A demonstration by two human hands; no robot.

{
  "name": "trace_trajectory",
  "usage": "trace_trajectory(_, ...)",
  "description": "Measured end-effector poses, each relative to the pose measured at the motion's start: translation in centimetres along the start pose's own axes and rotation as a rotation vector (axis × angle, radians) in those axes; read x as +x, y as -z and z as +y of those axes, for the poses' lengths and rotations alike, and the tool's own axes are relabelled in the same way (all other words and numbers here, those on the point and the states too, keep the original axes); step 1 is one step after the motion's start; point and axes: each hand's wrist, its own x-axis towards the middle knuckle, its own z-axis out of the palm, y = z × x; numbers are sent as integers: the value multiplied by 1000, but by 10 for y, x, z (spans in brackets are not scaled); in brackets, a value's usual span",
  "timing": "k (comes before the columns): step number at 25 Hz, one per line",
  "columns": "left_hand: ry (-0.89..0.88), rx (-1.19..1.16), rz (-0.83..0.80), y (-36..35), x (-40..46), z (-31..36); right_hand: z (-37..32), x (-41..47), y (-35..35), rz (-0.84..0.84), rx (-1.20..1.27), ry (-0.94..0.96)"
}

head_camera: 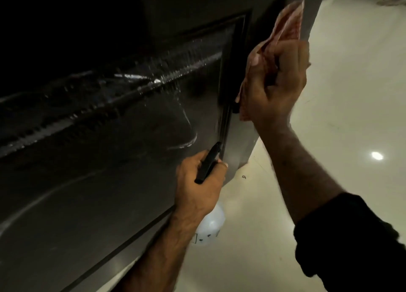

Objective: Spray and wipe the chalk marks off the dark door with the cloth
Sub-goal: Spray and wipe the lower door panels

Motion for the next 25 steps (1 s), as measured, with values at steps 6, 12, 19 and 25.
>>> trace_trajectory(6,-11,21,65,11,-29,-49,71,-225,2,-223,-70,-797)
trace_trajectory(12,58,7,151,4,-39,-51,14,-93,-5,89,184,-601)
trace_trajectory(19,-25,-7,139,-6,-16,-57,53,-174,-10,-86,94,-386)
trace_trajectory(25,47,53,88,-9,-15,-76,107,-261,-10,-370,-159,-1232)
